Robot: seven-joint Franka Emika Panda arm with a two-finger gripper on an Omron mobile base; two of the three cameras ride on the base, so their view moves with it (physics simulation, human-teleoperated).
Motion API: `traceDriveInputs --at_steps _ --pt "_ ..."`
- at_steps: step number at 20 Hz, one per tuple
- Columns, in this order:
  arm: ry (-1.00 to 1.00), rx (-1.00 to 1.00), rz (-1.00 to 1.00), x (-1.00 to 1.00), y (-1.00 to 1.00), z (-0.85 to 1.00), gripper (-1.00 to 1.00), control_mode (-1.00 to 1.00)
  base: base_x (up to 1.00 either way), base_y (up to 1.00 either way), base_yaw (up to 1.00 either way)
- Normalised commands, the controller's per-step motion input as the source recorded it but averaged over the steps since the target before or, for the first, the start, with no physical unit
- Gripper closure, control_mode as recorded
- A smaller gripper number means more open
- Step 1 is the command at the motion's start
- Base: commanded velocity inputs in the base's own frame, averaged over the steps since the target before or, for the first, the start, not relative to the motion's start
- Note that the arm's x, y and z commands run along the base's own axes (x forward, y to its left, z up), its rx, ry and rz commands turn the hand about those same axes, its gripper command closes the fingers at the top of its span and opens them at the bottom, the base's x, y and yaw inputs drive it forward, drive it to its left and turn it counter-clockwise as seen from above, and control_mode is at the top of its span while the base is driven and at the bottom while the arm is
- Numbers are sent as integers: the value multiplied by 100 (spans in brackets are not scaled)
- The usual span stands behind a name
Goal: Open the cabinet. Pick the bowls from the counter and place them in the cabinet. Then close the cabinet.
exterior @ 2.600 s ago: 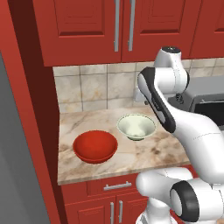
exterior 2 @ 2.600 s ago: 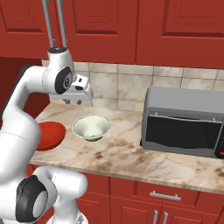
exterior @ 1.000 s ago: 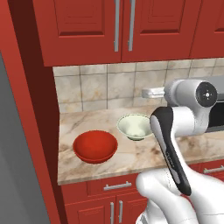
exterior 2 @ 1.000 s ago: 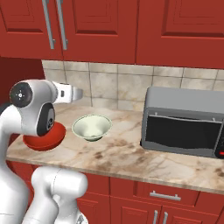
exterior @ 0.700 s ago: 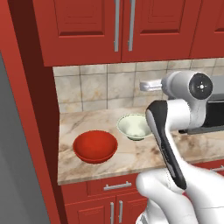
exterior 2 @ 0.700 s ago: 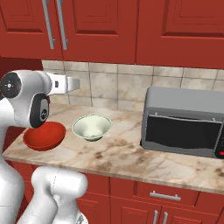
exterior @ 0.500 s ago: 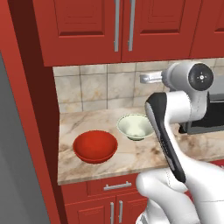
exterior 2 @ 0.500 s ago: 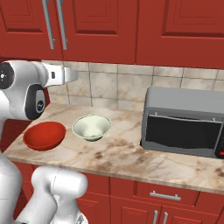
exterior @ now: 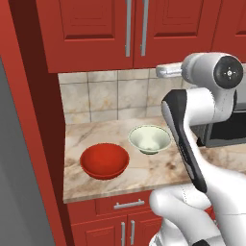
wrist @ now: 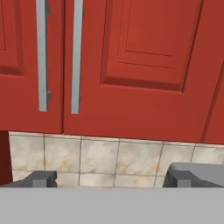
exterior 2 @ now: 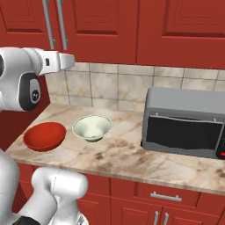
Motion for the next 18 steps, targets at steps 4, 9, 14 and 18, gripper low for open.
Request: traceDriveInputs --at_steps 4,9,14,18 --pt "0 0 0 0 0 41 -100 -100 0 0 0" --pt "1 0 0 -1 0 42 -100 -100 0 0 0" --pt "1 0 0 -1 7 34 -100 -100 0 0 0" --pt "2 0 0 0 7 11 -100 -100 0 0 0"
